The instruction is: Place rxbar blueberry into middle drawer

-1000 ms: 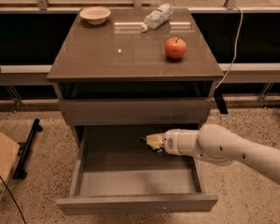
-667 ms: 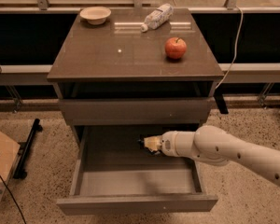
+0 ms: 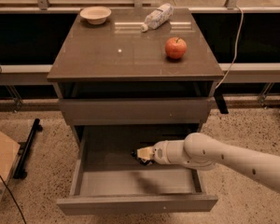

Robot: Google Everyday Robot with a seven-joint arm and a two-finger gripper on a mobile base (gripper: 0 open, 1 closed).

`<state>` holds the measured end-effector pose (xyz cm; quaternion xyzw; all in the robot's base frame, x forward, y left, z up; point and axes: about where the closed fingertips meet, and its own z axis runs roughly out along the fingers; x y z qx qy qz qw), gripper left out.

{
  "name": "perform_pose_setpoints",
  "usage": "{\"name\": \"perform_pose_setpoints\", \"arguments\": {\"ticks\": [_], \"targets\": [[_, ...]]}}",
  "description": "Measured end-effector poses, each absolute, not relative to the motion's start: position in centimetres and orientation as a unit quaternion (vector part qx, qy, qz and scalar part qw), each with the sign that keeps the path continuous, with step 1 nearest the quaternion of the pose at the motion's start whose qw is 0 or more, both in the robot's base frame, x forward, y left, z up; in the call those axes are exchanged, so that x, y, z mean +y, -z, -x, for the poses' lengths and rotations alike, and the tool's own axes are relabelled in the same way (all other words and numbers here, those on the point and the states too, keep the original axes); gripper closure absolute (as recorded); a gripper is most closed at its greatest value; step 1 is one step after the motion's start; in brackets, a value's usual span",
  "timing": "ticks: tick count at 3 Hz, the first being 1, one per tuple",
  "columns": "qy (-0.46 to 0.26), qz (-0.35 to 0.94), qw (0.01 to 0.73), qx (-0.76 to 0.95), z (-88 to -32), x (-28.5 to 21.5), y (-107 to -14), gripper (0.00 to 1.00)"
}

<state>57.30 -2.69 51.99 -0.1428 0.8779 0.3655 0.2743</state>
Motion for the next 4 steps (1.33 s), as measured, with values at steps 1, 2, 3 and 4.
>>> {"name": "perform_pose_setpoints", "arguments": {"ticks": [1,2,3,4], "targets": [[-0.387,0.134,0.247,0.878,-57.5,-1.0,-48.4,1.0],[-0.405,0.118,0.226,0.878,-57.6,0.5,-44.9,0.81],[-0.415,0.099,0.202,0.882,-57.3,2.1,-41.6,0.51],[-0.418,0.091,0.19,0.884,-56.8,2.7,-40.2,0.27]]}}
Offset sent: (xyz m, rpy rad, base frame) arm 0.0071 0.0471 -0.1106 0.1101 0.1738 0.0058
